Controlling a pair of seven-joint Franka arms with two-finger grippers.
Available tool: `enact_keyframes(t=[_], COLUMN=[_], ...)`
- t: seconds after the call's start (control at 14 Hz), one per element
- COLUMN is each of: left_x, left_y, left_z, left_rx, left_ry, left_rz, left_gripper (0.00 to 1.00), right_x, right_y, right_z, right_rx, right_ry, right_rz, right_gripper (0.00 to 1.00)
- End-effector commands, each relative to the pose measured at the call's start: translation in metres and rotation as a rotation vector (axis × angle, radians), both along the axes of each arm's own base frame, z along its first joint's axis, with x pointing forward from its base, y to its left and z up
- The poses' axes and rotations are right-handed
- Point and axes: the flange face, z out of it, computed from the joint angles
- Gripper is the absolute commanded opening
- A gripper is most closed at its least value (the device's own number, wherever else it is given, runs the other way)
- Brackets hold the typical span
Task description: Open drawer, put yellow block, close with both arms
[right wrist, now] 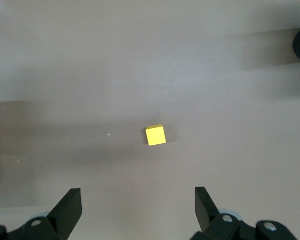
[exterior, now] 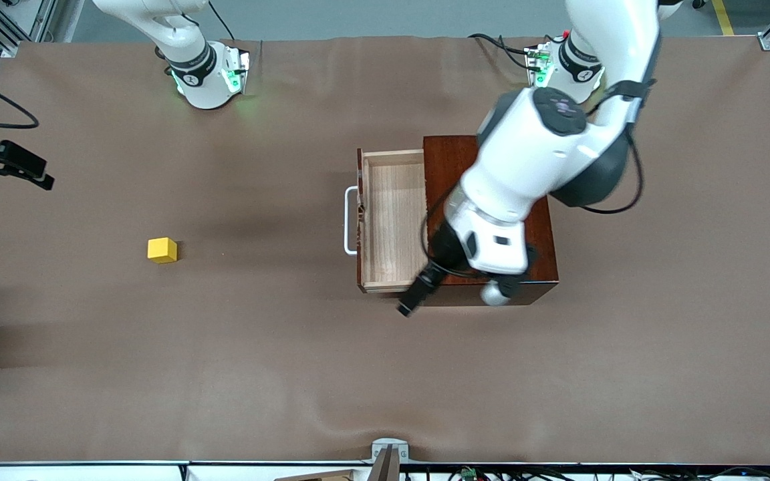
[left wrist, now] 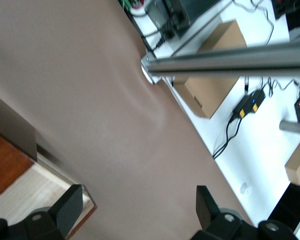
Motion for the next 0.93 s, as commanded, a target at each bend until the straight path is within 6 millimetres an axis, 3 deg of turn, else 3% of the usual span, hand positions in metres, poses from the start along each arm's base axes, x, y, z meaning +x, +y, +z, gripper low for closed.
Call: enact_keyframes(t=[0.0,0.14,0.36,0.57,0.86], left_x=[0.007,0.014,0.014,0.0,-0.038], left_y=[0.037,0.069,0.116,0.175,0.242], left_z=[0.01,0.013,0.013,0.019,0.023], left_rx=[-0.02,0.006,0.077,0.171,0.268], left_ry=[0.032,0.036,0.043,0.037,0.009], left_rz=[0.053,0.054,-0.008,-0.137,-0.306], left_gripper=[1.0,1.0,1.0,1.0,1.0], right_x=[0.0,0.009,0.009,0.0,0.0], right_y=[-0.014,-0.016,-0.009,-0.005,-0.004], right_z=[-0.013,-0.048,-0.12,-0.193,-0.289], right_rx=[-0.006,-0.017,-0.026,-0.021,-0.031], right_ry=[0.012,0.038,0.05,0.05,0.038], right_rz=[0.018,0.02,0.048,0.193,0.254], right_gripper=[1.0,1.0,1.0,1.0,1.0])
